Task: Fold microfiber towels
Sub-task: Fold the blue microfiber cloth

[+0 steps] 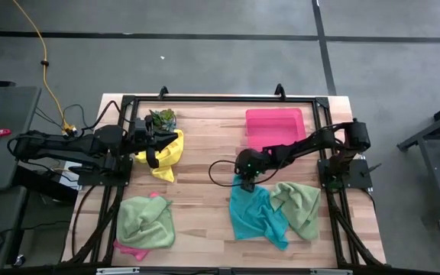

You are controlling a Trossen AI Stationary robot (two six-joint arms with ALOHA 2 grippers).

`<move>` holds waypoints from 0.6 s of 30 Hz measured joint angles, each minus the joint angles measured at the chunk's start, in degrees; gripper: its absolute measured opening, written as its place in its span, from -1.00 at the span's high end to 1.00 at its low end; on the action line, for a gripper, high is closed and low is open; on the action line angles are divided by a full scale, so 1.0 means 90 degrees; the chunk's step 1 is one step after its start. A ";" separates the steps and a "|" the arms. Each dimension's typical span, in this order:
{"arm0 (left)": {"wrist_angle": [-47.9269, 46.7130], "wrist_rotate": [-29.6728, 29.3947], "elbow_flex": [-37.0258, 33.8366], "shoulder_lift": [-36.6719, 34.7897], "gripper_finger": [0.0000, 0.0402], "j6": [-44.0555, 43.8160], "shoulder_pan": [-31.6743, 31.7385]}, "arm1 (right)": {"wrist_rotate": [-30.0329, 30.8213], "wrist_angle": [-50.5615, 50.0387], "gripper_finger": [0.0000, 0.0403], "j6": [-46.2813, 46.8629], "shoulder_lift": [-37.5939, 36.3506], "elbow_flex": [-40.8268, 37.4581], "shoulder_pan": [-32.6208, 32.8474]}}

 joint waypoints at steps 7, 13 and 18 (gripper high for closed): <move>-0.0018 0.0000 0.0000 0.0030 0.90 -0.0001 0.0000 | -0.0678 0.0580 0.94 0.0437 -0.0011 0.0008 -0.0101; -0.0004 -0.0008 -0.0001 0.0353 0.90 -0.0213 0.0002 | -0.0590 0.0522 0.99 0.0134 -0.0297 0.0703 -0.0362; 0.0023 0.0003 -0.0002 0.1057 0.88 -0.0580 0.0002 | -0.0551 -0.0164 0.99 -0.0521 -0.0359 0.1714 -0.0440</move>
